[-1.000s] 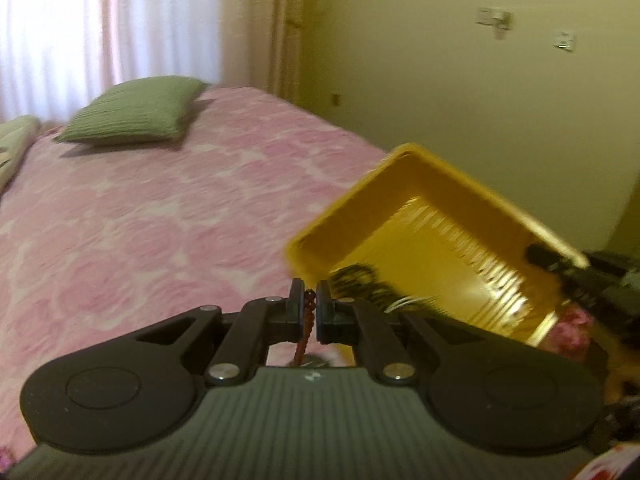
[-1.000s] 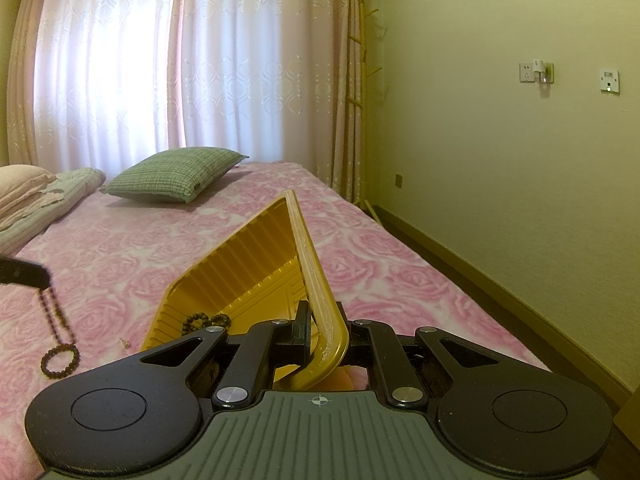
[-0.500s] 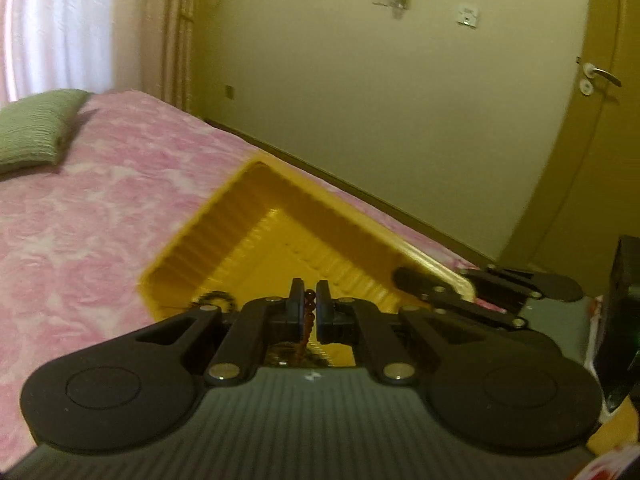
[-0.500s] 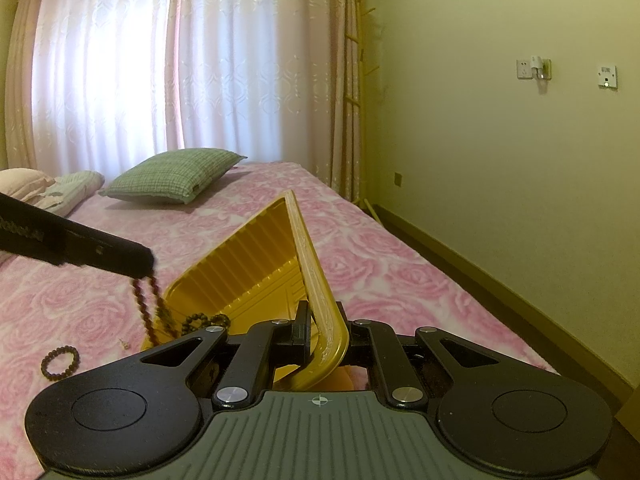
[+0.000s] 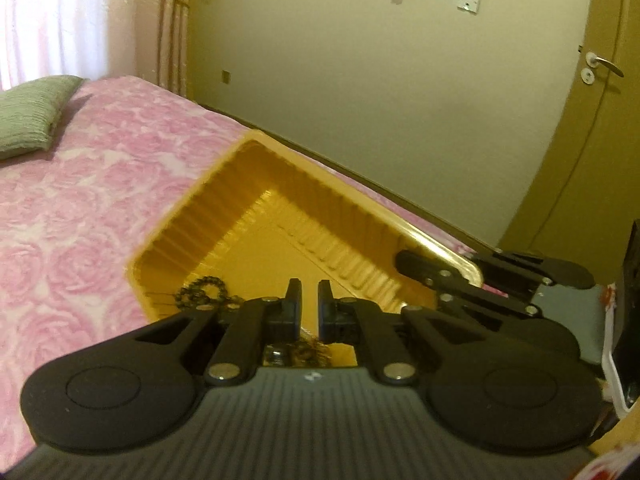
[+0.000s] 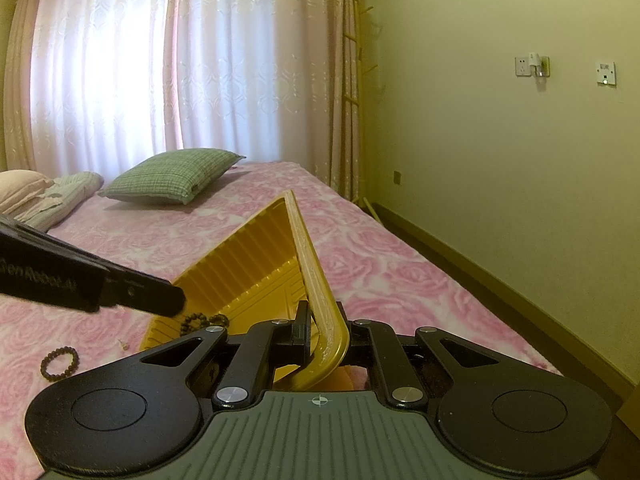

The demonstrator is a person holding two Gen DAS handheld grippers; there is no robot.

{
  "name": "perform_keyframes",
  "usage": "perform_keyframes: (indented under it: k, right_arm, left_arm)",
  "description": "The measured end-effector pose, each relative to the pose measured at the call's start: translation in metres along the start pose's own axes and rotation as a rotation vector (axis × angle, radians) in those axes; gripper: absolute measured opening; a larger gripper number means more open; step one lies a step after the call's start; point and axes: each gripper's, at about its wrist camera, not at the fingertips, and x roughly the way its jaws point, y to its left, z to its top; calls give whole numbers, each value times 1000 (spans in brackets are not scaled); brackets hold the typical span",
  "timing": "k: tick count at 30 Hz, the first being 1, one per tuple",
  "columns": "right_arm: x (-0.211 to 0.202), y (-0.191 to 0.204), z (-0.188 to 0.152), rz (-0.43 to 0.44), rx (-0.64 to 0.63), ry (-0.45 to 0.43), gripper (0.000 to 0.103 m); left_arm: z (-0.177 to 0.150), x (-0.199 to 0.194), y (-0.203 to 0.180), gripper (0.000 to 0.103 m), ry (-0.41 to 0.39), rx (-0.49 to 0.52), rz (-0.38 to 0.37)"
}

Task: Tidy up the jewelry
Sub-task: 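Open the left gripper over the yellow tray to drop the bracelet, then grasp the dark round-bead bracelet on the cover with the left gripper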

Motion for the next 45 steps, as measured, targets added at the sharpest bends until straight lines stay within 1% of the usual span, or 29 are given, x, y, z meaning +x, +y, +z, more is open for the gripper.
perform_keyframes:
  k: [5, 11, 17, 21, 23, 26, 28, 32, 39, 45]
  right_arm:
    - [0, 0, 0, 0, -1, 0, 9]
    - [0, 0, 0, -1, 1, 0, 9]
    - [0, 1, 0, -3, -3, -1, 9]
    - [0, 0, 0, -3, -3, 1, 9]
    - [1, 0, 0, -3, -6, 1, 9]
    - [1, 0, 0, -3, -7, 0, 9]
    - [1, 1, 0, -3, -11, -1, 9]
    - [1, 1, -1, -2, -16, 0, 9]
    - [2, 2, -2, -7, -21, 2, 9]
    - [2, 2, -2, -7, -20, 2, 9]
  left_arm:
    - [1, -26, 28, 7, -62, -62, 82]
    - [-17, -60, 76, 12, -114, -176, 237]
    - [-53, -78, 119, 13, -112, -307, 382]
    - [-83, -81, 138, 14, -82, -343, 475]
    - [-98, -83, 143, 16, -68, -366, 505]
    - [-117, -82, 149, 18, -59, -400, 522]
    - [-126, -78, 148, 18, -45, -400, 534]
    - [-139, -63, 154, 18, -22, -429, 528]
    - [-144, -42, 160, 18, -11, -461, 540]
    - [-145, -23, 165, 18, 26, -457, 551]
